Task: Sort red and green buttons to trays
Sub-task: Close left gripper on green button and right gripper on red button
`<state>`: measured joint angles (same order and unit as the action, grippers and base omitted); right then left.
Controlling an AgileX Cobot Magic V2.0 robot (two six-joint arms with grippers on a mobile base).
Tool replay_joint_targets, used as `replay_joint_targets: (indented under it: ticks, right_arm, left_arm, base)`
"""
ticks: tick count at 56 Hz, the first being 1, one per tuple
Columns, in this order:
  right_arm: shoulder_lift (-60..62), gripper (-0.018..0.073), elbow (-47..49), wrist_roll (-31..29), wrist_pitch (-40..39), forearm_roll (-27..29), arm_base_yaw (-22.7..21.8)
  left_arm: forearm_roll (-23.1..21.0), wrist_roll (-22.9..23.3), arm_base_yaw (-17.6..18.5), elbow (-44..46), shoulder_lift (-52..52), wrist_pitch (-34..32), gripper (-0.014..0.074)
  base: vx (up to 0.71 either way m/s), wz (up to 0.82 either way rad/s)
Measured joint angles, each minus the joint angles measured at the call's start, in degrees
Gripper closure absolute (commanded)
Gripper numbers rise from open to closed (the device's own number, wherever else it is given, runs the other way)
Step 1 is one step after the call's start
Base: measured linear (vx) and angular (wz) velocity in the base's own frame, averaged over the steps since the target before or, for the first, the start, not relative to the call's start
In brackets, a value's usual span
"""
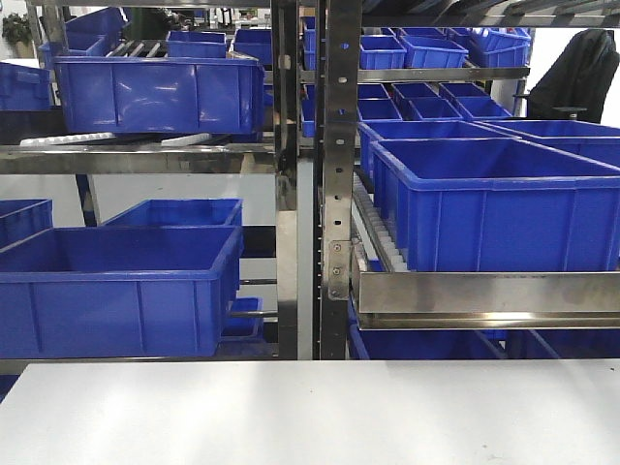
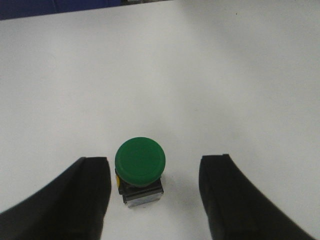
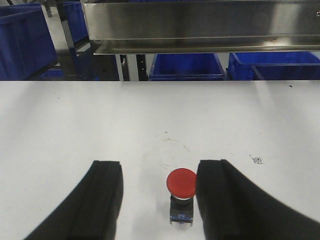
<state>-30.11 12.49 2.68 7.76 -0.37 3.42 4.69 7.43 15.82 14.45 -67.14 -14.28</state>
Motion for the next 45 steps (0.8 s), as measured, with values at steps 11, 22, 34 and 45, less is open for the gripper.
replay_joint_targets:
  ticks: [11,22,34,45]
  right_arm:
    - [0.00,0.0142,0.00,0.00,0.02,0.00,0.00]
    - [0.00,0.0142,0.00,0.00,0.14,0.00,0.00]
    - [0.00,0.0142,0.00,0.00,0.14,0.00,0.00]
    - [0.00,0.0142,0.00,0.00,0.14,0.00,0.00]
  left_arm:
    - [0.00,0.00,0.06,0.06,-11.02,-8.96,0.0070]
    - [-0.40,-0.39,0.06,0.47,-21.97,-18.51,0.0070]
    - [-6.18,-2.15,0.06,0.67,-32.45,-30.50,0.0071]
    - [-1.70,0.12,0.06,0.67,-38.76,-36.14,0.0071]
  base:
    - [0.00,0.00]
    - [0.00,0.00]
    - [0.00,0.00]
    - [0.00,0.00]
